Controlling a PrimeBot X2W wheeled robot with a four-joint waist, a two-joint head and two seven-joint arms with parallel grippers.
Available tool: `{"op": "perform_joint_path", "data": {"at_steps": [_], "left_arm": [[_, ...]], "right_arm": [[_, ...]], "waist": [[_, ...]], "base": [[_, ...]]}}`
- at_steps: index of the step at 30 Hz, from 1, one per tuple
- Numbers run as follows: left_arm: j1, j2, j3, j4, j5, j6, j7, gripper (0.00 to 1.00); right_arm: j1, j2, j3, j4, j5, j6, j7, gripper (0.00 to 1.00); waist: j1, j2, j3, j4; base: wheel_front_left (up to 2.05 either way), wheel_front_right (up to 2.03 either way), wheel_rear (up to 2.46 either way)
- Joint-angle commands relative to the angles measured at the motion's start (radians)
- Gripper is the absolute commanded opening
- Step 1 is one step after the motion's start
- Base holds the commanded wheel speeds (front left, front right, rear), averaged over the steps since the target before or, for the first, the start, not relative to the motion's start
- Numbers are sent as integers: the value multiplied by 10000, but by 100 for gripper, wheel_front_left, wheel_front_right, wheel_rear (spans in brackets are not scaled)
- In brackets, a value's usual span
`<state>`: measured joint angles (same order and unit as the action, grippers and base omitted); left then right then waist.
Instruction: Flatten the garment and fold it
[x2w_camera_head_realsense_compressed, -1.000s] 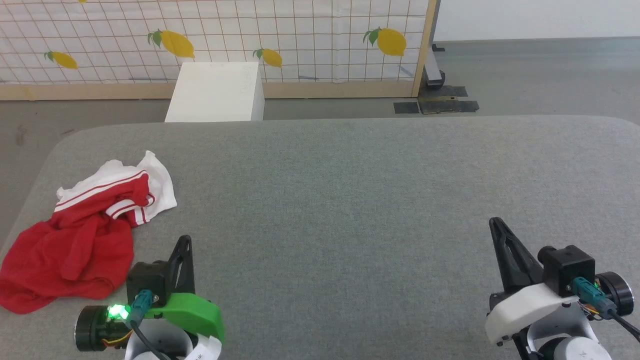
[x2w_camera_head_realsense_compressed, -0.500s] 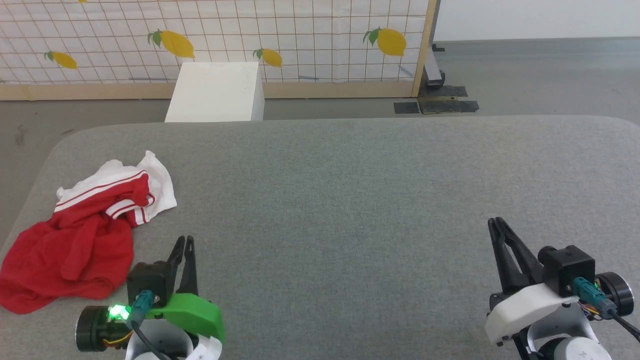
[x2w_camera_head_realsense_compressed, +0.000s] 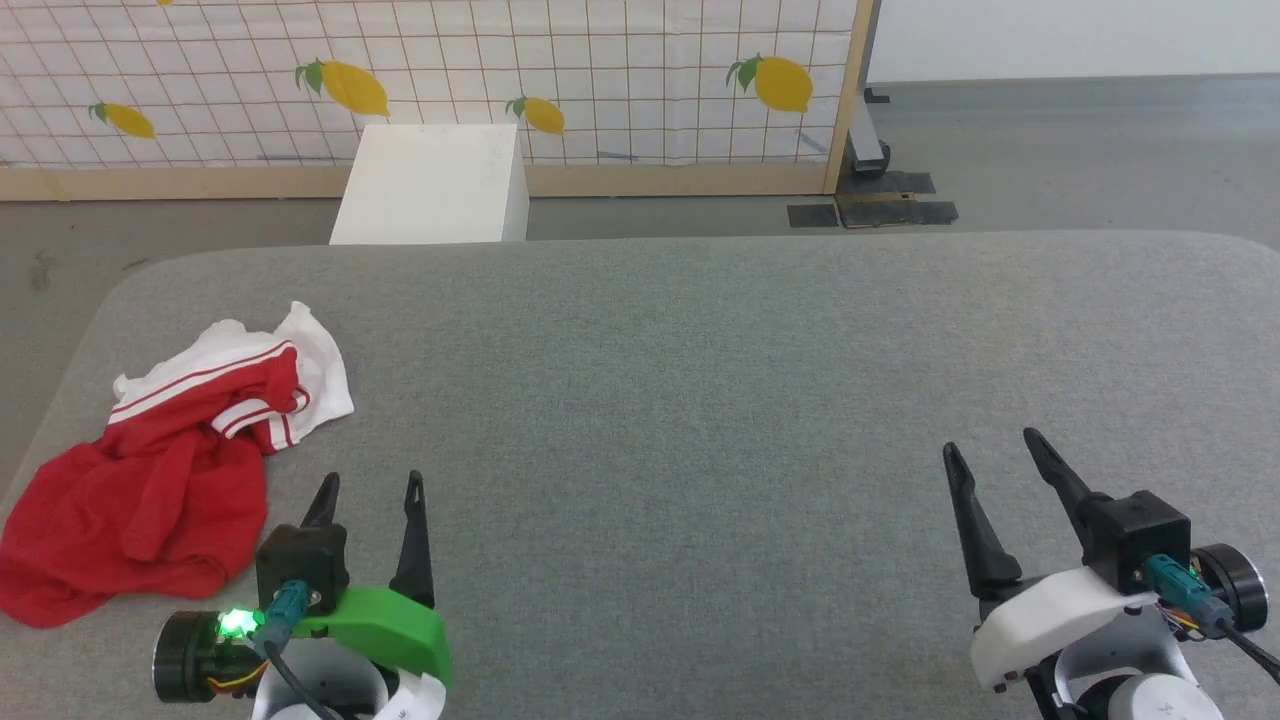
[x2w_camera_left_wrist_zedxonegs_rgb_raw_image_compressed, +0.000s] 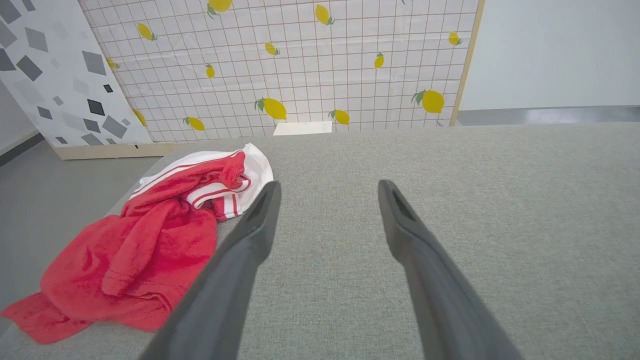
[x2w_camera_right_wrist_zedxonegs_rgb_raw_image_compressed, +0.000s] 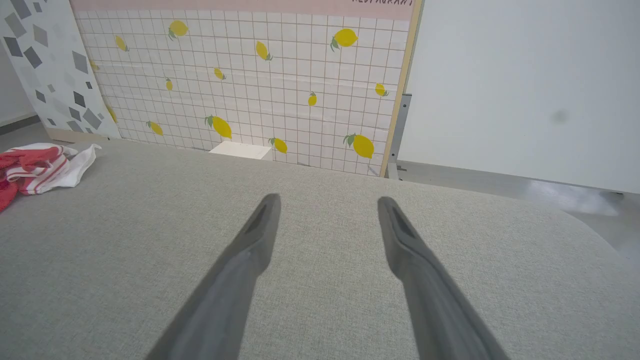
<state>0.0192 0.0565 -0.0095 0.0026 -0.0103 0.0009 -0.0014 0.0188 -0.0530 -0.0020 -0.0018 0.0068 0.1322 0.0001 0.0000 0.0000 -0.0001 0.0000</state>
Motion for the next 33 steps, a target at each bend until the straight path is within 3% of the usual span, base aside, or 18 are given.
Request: {"op": "perform_joint_path", "data": {"at_steps": [1,33], "left_arm": [[-18,12,1,2,-24,-27,10,100],[-50,168,-183,-54,-269,-165,179,100]], "right_arm": [[-25,-4,3,-7,28,-2,-21,100],[-139,-3,-57,-71,437,-6,-37,100]], "waist": [[0,0,1,0],[0,0,39,12]], "base": [[0,0,0],[0,0,0]]}}
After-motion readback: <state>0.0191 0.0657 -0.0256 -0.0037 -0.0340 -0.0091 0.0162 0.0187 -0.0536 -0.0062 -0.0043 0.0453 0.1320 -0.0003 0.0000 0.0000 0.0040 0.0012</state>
